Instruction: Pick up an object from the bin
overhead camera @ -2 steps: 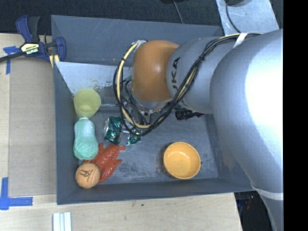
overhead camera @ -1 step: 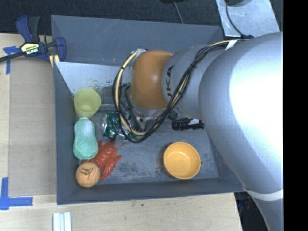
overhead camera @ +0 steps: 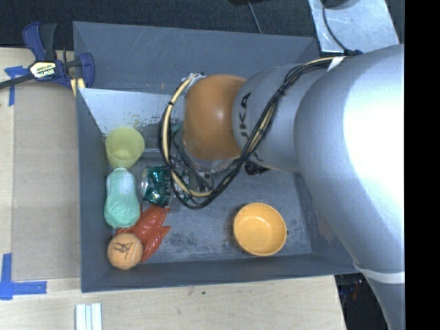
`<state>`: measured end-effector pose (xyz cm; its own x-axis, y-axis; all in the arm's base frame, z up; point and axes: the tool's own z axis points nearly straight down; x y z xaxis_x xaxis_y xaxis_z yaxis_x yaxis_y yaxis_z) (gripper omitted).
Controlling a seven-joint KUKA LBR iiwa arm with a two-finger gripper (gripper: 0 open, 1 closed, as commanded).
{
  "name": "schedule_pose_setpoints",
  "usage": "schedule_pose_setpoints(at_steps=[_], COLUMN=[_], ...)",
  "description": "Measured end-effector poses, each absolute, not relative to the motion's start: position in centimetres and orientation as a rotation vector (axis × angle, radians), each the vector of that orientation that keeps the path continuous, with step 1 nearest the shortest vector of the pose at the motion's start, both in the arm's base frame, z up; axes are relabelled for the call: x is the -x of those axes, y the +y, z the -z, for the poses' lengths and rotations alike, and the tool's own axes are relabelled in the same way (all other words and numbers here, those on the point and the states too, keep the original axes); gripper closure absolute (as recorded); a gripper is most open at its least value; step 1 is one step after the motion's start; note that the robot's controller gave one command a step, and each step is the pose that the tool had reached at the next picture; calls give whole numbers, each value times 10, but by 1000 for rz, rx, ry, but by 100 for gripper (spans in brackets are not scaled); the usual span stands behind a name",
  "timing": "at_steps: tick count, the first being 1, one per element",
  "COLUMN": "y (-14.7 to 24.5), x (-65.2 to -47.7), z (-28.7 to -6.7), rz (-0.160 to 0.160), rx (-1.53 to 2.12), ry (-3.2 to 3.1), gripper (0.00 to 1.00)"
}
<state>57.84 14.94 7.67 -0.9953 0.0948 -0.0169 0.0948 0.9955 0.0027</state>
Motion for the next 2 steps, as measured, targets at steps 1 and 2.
schedule_pose_setpoints(at_steps=[1,2], y=[149,149], x=[-578,-579], z=[-77,-83], rz=[-3,-5], rx=[-149,-150], ry=[3121,3116], gripper=[100,100])
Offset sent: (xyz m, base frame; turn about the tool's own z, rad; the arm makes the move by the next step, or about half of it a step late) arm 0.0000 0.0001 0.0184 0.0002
